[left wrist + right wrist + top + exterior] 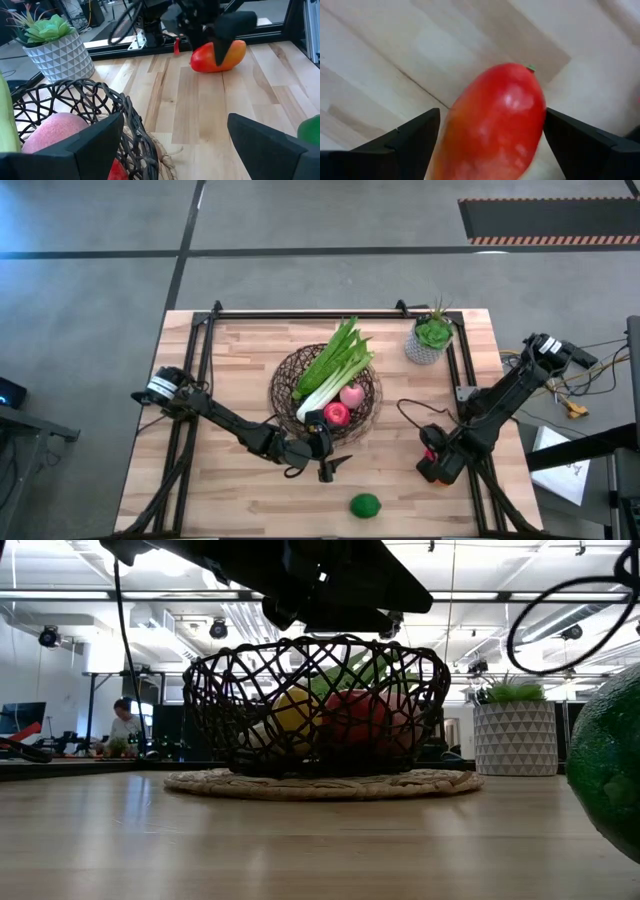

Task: Build produce basket
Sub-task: Put the orange mango into the black mesh basket

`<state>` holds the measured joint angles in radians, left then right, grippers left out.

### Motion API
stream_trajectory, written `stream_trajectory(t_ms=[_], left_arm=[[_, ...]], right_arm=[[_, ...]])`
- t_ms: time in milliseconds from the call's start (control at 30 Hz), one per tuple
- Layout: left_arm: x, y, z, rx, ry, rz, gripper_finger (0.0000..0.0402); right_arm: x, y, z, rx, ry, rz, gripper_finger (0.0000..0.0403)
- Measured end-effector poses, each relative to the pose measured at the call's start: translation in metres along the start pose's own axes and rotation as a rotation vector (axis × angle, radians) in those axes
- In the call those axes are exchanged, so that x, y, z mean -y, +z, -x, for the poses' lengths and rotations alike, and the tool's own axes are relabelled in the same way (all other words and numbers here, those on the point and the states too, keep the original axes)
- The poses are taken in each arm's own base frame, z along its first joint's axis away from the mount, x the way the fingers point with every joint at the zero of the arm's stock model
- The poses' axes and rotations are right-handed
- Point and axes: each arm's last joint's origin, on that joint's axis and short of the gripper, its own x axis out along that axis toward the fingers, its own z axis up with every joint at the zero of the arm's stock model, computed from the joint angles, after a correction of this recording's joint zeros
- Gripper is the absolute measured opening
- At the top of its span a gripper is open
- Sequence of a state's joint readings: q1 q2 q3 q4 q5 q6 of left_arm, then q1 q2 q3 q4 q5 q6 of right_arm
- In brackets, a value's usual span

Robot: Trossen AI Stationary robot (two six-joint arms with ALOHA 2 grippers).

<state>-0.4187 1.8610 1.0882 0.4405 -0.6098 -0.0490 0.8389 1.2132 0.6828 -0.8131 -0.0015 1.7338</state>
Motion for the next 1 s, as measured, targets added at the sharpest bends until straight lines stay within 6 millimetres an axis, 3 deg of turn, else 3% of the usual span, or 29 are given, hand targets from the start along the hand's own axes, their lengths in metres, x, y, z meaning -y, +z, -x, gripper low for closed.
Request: stream_trajectory(t_ms=[300, 500, 667, 800, 1000], left_arm=[[0.0, 0.0, 0.0, 0.0, 0.0, 0.001, 0.0343], [0.0, 0.0, 0.0, 0.002, 0.0, 0.002, 0.0343], [-0.002, 0.0, -0.001, 0.003, 0.004, 0.039, 0.0343], [-0.003, 0.002, -0.002, 0.012, 0.0, 0.045, 0.0343], [0.001, 0.011, -0.005, 0.149, -0.098, 0.011, 0.0343]], right_arm=[[-0.013, -0.004, -0.027, -0.007, 0.041, 0.058, 0.0319], [-0.013, -0.003, -0.027, 0.033, 0.034, 0.118, 0.024], [-0.017, -0.001, -0.01, 0.368, 0.164, 0.275, 0.0232], [-0.024, 0.001, 0.003, 0.742, 0.268, 0.4, 0.0232], [-0.047, 0.005, 0.015, 1.228, 0.298, 0.507, 0.0232]])
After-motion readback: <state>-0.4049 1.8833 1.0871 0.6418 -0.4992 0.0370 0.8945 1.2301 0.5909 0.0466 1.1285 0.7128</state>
